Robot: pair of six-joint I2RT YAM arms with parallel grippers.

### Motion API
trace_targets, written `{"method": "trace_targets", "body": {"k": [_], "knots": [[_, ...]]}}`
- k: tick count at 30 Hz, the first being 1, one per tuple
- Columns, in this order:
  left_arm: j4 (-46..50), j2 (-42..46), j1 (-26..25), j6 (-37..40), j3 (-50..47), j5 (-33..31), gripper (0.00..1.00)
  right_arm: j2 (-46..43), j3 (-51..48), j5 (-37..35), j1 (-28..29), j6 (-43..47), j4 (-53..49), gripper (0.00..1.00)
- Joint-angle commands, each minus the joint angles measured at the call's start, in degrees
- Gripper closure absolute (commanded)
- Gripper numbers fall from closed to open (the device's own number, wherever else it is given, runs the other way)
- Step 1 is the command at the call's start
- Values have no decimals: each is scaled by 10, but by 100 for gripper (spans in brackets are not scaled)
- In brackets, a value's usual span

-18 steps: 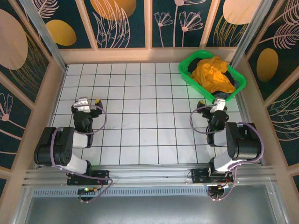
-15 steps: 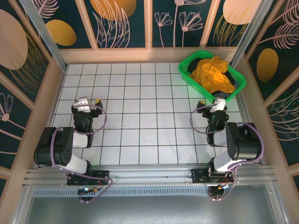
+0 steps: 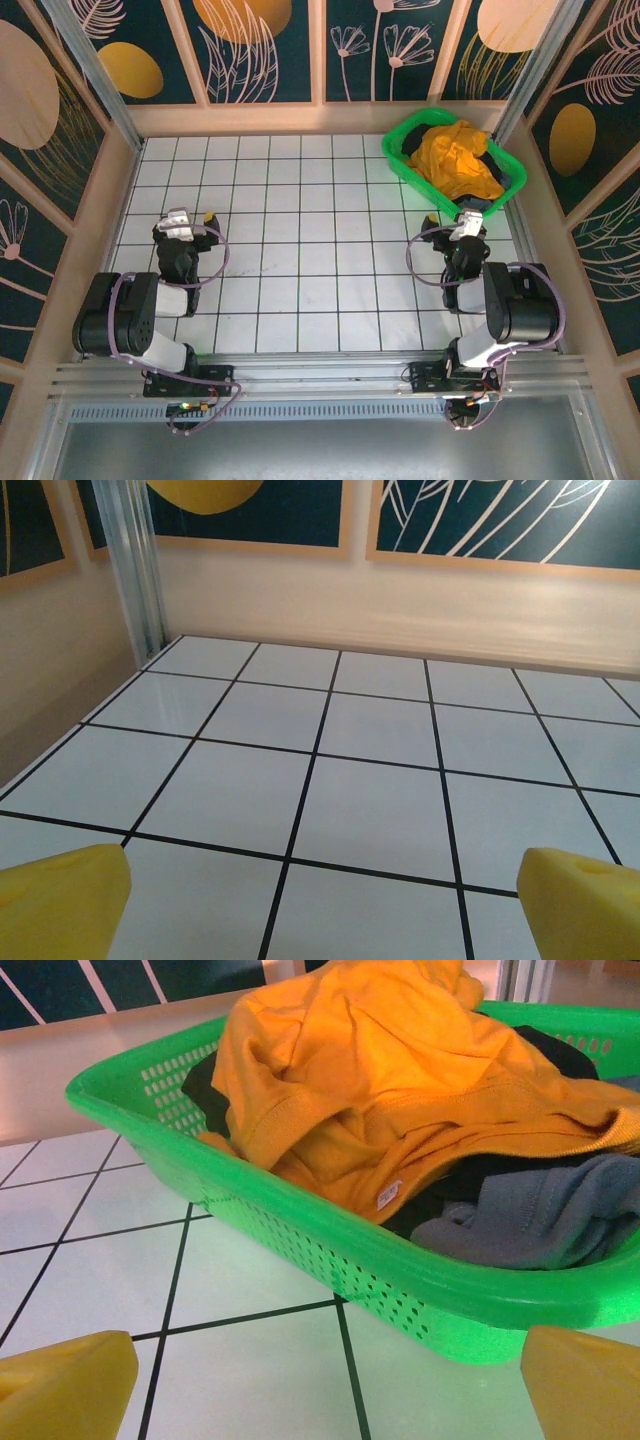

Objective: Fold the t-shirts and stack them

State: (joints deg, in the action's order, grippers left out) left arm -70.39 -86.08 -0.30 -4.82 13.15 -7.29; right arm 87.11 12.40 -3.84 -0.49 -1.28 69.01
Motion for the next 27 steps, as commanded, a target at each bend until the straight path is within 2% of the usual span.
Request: {"method": "trace_targets", "body": {"k": [1, 2, 4, 6, 7, 8, 9, 10, 11, 12, 13, 16, 18, 21, 27], "knots": [[109, 75, -4, 4, 41, -18, 1, -66, 30, -55, 46, 44, -66, 1], [155, 112, -10, -3, 55, -50, 1, -99, 37, -94, 71, 61, -94, 1], [182, 182, -27, -14, 67, -100, 1, -171, 58, -140, 109, 60, -131, 1], [231, 236, -54, 1, 117, -147, 1, -236, 144, -196, 131, 3, -267, 1], [283, 249, -58, -34, 167, -177, 1, -245, 226, -202, 124, -68, -396, 1], [370, 246, -58, -106, 235, -208, 1, -234, 319, -147, 97, -135, -534, 1], [500, 235, -58, -193, 310, -233, 1, -213, 393, -93, 70, -185, -639, 1], [678, 215, -58, -276, 394, -249, 1, -182, 466, -86, 44, -267, -741, 1], [722, 192, -56, -317, 452, -255, 1, -150, 517, -63, 19, -289, -782, 1], [717, 174, -51, -322, 470, -223, 1, -126, 548, -24, 2, -285, -792, 1], [713, 152, -45, -329, 495, -168, 1, -100, 580, -14, -10, -283, -806, 6], [731, 72, -45, -351, 590, -28, 1, -28, 669, -31, -34, -291, -851, 10], [752, 23, -55, -373, 641, 29, 1, 28, 730, -19, -53, -291, -888, 10], [764, -26, -89, -371, 683, 87, 2, 116, 806, 13, -69, -274, -925, 11], [785, -53, -166, -347, 696, 118, 8, 280, 939, 39, -76, -245, -990, 15]]}}
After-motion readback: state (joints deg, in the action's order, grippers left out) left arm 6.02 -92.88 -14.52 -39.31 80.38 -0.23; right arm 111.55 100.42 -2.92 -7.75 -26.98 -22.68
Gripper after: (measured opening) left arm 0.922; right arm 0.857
